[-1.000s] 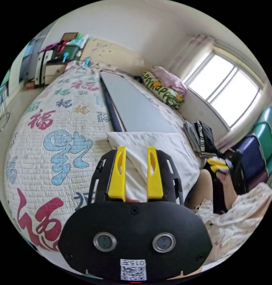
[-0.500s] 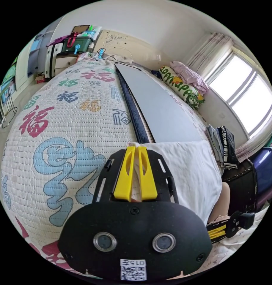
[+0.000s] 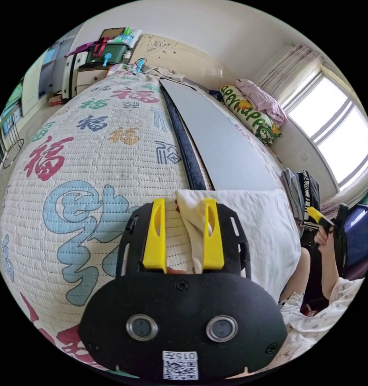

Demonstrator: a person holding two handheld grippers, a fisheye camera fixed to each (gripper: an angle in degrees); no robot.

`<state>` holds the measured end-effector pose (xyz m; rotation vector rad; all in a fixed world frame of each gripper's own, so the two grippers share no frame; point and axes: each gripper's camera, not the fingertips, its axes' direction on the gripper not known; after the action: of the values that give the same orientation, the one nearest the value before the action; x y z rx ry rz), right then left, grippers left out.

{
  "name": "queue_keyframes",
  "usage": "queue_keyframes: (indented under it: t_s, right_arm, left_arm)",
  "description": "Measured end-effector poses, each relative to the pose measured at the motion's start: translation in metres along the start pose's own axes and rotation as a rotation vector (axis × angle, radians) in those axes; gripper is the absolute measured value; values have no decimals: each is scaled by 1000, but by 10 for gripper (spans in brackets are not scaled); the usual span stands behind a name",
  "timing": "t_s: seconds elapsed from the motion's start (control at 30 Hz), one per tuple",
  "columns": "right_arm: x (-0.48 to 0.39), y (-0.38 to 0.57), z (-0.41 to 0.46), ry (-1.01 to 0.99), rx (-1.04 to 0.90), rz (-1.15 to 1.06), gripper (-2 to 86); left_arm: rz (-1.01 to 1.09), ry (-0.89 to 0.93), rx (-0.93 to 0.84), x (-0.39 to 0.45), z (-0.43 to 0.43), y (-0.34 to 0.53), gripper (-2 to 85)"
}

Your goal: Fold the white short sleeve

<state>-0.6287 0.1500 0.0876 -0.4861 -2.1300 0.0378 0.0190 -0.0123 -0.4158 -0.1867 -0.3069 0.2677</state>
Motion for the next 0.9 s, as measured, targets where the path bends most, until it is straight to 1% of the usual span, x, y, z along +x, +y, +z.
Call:
queue_keyframes:
  t_s: [0.03,0.07,0.17,0.27,0.33,0.37,0.4,0.47,0.57,0.67,0.77,0.83,0.9]
  right_arm:
    - [47,-12,-14,104,62,128,110]
    - [87,-22,-19,174,76,227,121]
    - [146,-48,2,272,22,358,141]
    - [178,-73,43,244,-37,458,130]
    - [185,-88,71,225,-84,483,97]
    - [184,-98,86,232,-103,493,50]
    - [181,-103,92,234,-104,489,27]
    - [161,-126,108,287,-90,450,14]
    - [130,-159,124,356,-77,365,7]
    - [105,-188,141,379,-46,338,6]
    - [82,-208,172,432,-66,305,8]
    - [69,-212,189,470,-73,285,11]
    - [57,-212,203,486,-83,284,17]
  left_arm:
    - [13,-6,-3,2,2,0,114]
    - [23,11,-8,3,5,0,95]
    - [47,1,-11,7,15,2,70]
    - [88,-22,-17,8,25,8,37]
    - [91,-23,-4,1,28,13,23]
    - [85,-24,20,-6,28,18,18]
    - [84,-25,34,-10,28,21,16]
    - [66,-46,97,-25,24,31,12]
    - [52,-80,161,-45,26,42,10]
    - [43,-118,215,-62,36,52,11]
    - [43,-172,257,-76,50,63,14]
    - [41,-191,272,-86,59,69,18]
    - [36,-188,246,-99,72,75,25]
